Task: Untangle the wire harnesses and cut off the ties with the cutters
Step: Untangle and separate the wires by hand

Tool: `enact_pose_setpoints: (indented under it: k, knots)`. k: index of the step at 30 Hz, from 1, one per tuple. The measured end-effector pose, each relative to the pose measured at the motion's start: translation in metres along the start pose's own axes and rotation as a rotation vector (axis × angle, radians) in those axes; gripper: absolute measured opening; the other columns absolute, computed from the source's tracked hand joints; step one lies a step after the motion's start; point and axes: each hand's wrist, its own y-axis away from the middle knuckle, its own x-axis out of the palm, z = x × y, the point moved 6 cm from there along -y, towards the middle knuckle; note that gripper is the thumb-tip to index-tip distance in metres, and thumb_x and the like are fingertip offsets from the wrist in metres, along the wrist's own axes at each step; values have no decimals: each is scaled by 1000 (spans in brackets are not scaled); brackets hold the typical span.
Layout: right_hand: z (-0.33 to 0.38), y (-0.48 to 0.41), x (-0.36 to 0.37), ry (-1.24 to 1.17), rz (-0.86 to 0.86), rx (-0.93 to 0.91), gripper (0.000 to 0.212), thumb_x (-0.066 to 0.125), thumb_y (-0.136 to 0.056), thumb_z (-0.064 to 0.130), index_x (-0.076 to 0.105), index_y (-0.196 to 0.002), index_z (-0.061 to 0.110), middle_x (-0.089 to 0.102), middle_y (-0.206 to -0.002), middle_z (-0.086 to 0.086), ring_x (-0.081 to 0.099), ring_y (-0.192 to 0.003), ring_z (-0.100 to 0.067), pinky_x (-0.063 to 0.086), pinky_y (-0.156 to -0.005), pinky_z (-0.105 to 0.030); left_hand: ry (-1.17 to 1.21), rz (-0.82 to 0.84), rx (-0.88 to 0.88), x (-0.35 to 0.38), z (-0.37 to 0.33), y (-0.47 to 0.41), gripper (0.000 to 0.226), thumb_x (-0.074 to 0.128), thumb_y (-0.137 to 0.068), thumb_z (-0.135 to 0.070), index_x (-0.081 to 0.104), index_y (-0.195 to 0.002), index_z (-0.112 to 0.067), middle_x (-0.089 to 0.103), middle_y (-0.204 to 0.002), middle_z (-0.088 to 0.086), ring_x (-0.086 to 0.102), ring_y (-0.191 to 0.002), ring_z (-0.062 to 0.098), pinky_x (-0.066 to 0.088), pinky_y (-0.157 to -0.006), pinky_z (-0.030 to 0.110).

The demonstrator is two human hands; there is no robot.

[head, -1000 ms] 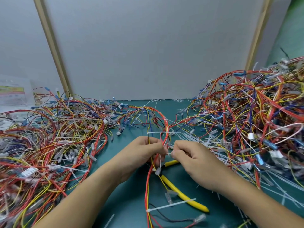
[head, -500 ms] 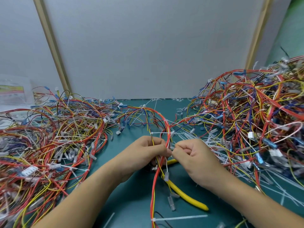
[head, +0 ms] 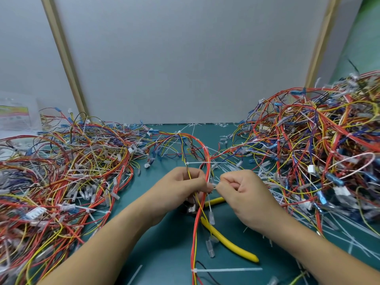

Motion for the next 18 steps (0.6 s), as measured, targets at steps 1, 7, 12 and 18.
enact_pose_setpoints:
  k: [1,7,12,18]
  knots:
    - [1,0,-1,-6,-4,-6,47,56,-88,13,28,-51,20,21,-48,9,18,-47,-8,16,-45,-24,5,5,4,0,-1,0,20,65,-75,-23,55,-73,-6,52,-66,7,48,-61,16,37,-68,33]
    - [6,3,3,-62,44,-19,36,50,-78,22,27,-50,20,20,-48,10,18,-48,-6,16,-45,-22,35,48,-34,0,3,1,19,65,-80,-28,58,-69,-14,56,-64,4,50,-64,22,40,-67,33]
    - [19,12,18,-165,300,-78,35,52,-77,24,27,-52,24,21,-53,11,19,-51,-6,18,-49,-24,102,-198,-128,-20,11,-5,51,67,-72,-64,64,-77,-14,63,-66,5,54,-52,16,43,-51,21]
    - [28,25,38,-127,641,-108,37,49,-81,6,27,-55,21,20,-57,7,20,-54,-9,19,-51,-27,74,-225,-113,-19,19,-6,28,73,-80,-45,69,-70,-20,67,-65,-3,56,-51,12,40,-50,17]
